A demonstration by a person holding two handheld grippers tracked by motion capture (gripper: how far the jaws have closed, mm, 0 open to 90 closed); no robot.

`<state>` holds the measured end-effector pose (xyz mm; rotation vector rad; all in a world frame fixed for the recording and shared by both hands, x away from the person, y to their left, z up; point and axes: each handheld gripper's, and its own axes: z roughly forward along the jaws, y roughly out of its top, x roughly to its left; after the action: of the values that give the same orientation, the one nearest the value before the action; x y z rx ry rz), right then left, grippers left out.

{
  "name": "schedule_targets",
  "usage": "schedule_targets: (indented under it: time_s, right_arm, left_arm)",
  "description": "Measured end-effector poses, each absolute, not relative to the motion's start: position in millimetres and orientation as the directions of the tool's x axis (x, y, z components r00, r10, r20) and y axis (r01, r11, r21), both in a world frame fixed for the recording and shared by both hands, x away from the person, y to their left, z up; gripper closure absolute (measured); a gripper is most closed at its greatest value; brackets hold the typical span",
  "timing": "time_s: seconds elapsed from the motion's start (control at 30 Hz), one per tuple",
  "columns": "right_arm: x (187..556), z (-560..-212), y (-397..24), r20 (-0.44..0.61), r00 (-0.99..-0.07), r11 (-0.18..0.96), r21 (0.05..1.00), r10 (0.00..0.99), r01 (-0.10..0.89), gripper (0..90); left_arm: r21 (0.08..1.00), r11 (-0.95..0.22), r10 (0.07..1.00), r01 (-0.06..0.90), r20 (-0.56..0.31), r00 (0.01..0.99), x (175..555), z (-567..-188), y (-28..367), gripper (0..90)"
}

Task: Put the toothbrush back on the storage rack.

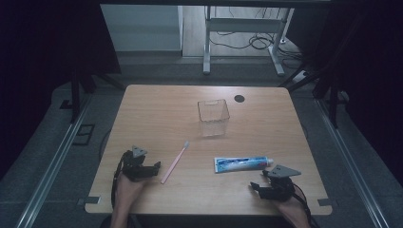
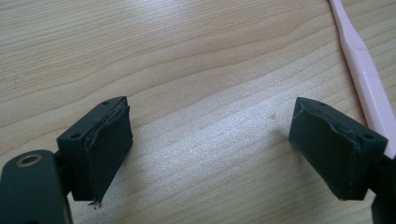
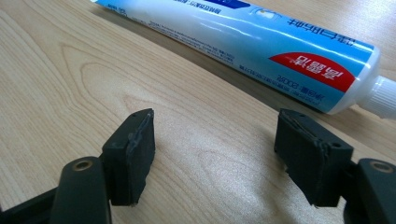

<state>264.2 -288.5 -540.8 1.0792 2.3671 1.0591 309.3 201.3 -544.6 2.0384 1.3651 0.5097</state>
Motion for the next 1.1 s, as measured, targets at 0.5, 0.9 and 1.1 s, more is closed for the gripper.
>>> schedule_targets:
  time_s: [0.5,0.9,1.1]
  right_arm:
    - [264.0,-541.4,-288.5,0.004,-0.663,0.448,0.734,0.748,0.510,19.1]
    - [264.7,-541.1,-288.8,0.006,-0.665,0.446,0.738,0.747,0.507,22.3]
    - [264.7,-541.1,-288.8,0.006,-0.665,0.446,0.738,0.747,0.507,22.3]
  left_arm:
    - [0.687,-0.257,0.925,0.680,-0.028,0.378,309.1,-544.8,200.6,14.1]
    - [0.688,-0.255,0.928,0.680,-0.024,0.372,308.0,-544.5,199.7,14.8]
    - [0.688,-0.274,0.921,0.672,-0.015,0.390,306.7,-540.7,195.6,19.0]
